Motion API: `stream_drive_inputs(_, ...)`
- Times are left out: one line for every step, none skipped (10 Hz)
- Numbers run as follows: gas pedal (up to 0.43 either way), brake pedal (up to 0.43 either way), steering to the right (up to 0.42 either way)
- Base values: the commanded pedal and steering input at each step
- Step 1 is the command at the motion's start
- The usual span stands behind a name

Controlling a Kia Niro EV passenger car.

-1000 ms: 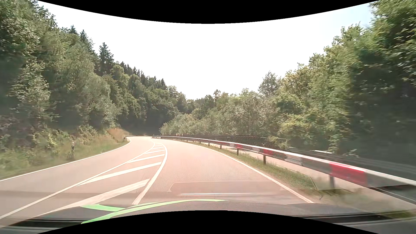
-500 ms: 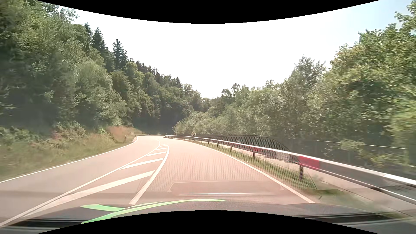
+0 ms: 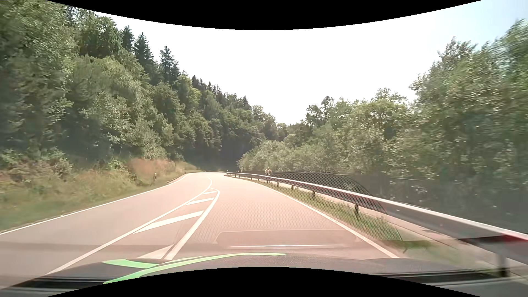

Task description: Follow the waypoints while adhering to traffic rules and regulations

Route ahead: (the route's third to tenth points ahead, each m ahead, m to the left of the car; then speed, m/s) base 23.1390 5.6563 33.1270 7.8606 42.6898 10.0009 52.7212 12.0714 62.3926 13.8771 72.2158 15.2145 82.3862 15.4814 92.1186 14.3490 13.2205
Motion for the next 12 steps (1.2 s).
stream_drive_inputs(0.047,0.000,-0.062)
stream_drive_inputs(0.047,0.000,-0.061)
stream_drive_inputs(0.047,0.000,-0.061)
stream_drive_inputs(0.047,0.000,-0.059)
stream_drive_inputs(0.047,0.000,-0.057)
stream_drive_inputs(0.047,0.000,-0.055)
stream_drive_inputs(0.047,0.000,-0.053)
stream_drive_inputs(0.047,0.000,-0.051)
stream_drive_inputs(0.047,0.000,-0.049)
stream_drive_inputs(0.047,0.000,-0.046)
stream_drive_inputs(0.047,0.000,-0.043)
stream_drive_inputs(0.047,0.000,-0.039)
